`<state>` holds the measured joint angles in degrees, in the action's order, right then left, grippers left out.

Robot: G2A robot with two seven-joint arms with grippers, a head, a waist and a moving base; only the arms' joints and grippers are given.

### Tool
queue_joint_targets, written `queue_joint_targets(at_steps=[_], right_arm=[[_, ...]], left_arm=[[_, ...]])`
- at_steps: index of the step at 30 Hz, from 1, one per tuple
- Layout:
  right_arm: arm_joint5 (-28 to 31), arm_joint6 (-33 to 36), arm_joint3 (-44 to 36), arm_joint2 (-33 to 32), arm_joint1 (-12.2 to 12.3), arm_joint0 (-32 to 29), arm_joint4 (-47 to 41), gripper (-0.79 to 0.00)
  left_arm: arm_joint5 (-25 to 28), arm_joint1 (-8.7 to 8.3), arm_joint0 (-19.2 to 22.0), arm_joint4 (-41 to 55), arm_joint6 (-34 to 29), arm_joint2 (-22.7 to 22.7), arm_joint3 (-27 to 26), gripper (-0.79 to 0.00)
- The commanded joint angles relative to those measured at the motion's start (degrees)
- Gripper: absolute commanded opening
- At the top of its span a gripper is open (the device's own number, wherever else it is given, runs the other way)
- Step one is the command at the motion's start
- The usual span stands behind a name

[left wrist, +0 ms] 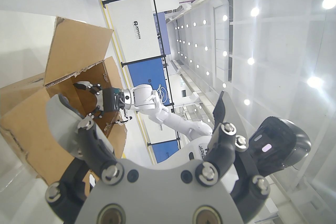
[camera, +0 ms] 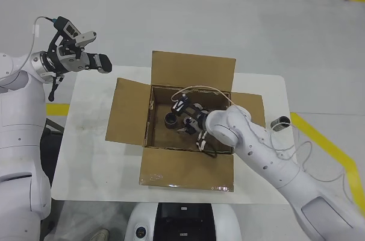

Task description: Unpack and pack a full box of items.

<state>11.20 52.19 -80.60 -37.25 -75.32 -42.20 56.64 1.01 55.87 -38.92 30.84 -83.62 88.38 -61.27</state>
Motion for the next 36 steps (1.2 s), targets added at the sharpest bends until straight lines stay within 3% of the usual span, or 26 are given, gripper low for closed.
queue_joint_targets(at_steps=[1,12,15,21,23,36], right_arm=[[0.2,0.1,1.4,0.5,-0.4,0.5,0.1,0.000],[0.5,-0.3,7.0,2.2,-2.3,2.1,0.5,0.000],[0.7,-0.3,8.2,2.6,-2.8,2.3,0.7,-0.074],[0.9,-0.1,9.3,3.3,-3.5,2.1,1.6,-0.102],[1.0,-0.2,9.4,3.2,-3.6,2.0,1.7,-0.188],[1.0,-1.0,8.1,2.0,-4.1,1.1,3.6,-0.526]], left_arm=[[0.0,0.00,0.0,0.0,0.0,0.0,0.0,0.000],[0.0,0.00,0.0,0.0,0.0,0.0,0.0,0.000],[0.0,0.00,0.0,0.0,0.0,0.0,0.0,0.000],[0.0,0.00,0.0,0.0,0.0,0.0,0.0,0.000],[0.0,0.00,0.0,0.0,0.0,0.0,0.0,0.000],[0.0,0.00,0.0,0.0,0.0,0.0,0.0,0.000]])
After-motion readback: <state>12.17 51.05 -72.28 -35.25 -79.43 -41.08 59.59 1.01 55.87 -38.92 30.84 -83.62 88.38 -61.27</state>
